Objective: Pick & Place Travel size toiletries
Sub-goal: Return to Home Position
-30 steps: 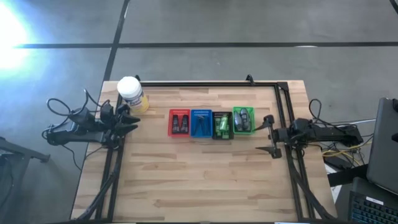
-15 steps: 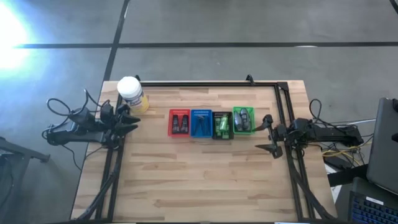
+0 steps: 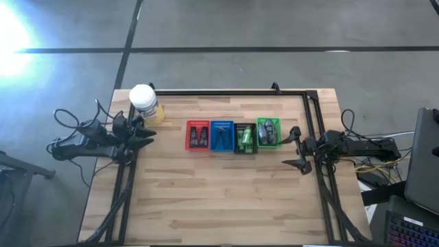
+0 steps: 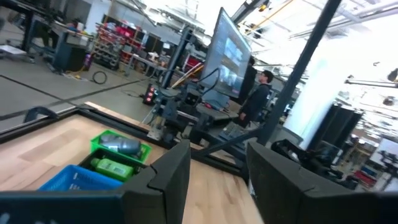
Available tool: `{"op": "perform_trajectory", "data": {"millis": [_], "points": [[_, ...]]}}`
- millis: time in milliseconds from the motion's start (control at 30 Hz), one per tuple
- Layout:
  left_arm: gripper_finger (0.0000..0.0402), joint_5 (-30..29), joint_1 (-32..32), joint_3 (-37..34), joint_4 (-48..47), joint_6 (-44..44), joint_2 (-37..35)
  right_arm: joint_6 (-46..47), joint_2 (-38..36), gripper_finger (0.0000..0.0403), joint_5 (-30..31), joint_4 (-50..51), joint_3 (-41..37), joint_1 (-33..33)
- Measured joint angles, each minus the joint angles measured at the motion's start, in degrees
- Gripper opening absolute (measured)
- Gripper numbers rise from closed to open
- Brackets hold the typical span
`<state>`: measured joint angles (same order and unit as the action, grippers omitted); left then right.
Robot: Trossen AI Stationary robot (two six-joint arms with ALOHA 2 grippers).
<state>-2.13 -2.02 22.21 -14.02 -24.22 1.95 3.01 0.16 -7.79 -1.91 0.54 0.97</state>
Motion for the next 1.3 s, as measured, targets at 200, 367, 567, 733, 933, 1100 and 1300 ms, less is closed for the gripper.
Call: {"op": "perform_trajectory", "data": {"millis": [200, 367, 567, 733, 933, 1100, 1300], "points": [[0.0163, 1.3, 5.7, -6.9, 3.6, -0.4, -0.3, -0.2, 0.0, 0.0363, 0.0, 0.0, 0.0, 0.0], [0.0163, 6.0, 10.8, -13.5, 7.8, 8.1, -1.9, -0.1, -0.1, 0.0363, 0.0, 0.0, 0.0, 0.0], [0.0163, 6.0, 12.4, -21.7, 23.1, 23.0, -1.9, -0.1, 0.2, 0.0364, 0.0, 0.0, 0.0, 0.0], [0.0163, 5.6, 12.8, -21.7, 21.1, 25.7, -1.9, -0.1, 0.4, 0.0363, 0.1, 0.0, 0.0, 0.0], [0.0163, 5.5, 12.9, -21.7, 20.7, 25.6, -1.9, 0.0, 0.4, 0.0364, 0.2, 0.0, 0.0, 0.0], [0.0163, 5.5, 12.9, -21.7, 20.6, 25.6, -1.9, -0.1, 0.4, 0.0363, 0.3, 0.0, 0.0, 0.0], [0.0163, 5.5, 12.9, -21.8, 20.6, 25.5, -1.7, -0.1, 0.4, 0.0364, 0.3, 0.0, 0.0, 0.0]]}}
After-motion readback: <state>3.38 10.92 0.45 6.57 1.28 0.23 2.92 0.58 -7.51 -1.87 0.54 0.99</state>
